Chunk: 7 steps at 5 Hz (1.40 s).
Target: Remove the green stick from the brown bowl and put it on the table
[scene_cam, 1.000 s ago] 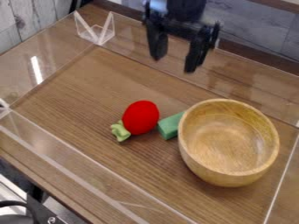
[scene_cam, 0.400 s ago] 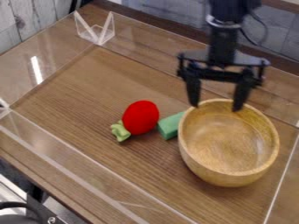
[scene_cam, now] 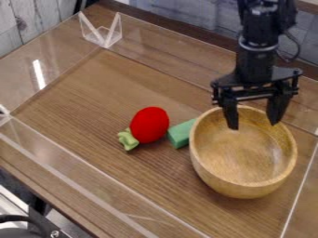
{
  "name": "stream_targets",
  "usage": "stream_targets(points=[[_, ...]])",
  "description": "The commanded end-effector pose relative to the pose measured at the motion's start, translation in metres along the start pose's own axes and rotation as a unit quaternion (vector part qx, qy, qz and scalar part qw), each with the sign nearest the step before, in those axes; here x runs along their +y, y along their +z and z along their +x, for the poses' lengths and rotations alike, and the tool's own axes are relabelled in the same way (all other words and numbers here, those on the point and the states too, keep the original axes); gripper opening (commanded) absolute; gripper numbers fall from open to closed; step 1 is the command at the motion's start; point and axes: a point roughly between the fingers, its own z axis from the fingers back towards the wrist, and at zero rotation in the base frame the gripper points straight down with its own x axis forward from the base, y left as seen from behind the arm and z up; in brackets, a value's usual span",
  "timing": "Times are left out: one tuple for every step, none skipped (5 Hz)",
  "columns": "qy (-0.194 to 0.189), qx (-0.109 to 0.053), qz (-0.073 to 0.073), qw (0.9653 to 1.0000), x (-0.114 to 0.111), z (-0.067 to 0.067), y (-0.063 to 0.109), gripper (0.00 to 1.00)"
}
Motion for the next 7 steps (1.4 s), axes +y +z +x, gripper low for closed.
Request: stream_targets(points=[[0.075, -0.024, -0.029, 0.9965, -0.016, -0.001, -0.002, 1.00], [0.112, -0.031, -0.031, 0.9927, -0.025, -0.005, -0.017, 1.00], [0.122, -0.042, -0.031, 0.9912, -0.029, -0.008, -0.025, 1.00], [0.140, -0.050, -0.031, 0.9885, -0.030, -0.015, -0.024, 0.00], [0.140, -0.053, -0.026, 0.9884, -0.034, -0.021, -0.019, 0.00], [0.142, -0.053, -0.023, 0.9882, -0.040, -0.018, -0.010, 1.00], [0.161, -0.057, -0.024, 0.9850, -0.038, -0.008, -0.021, 1.00]])
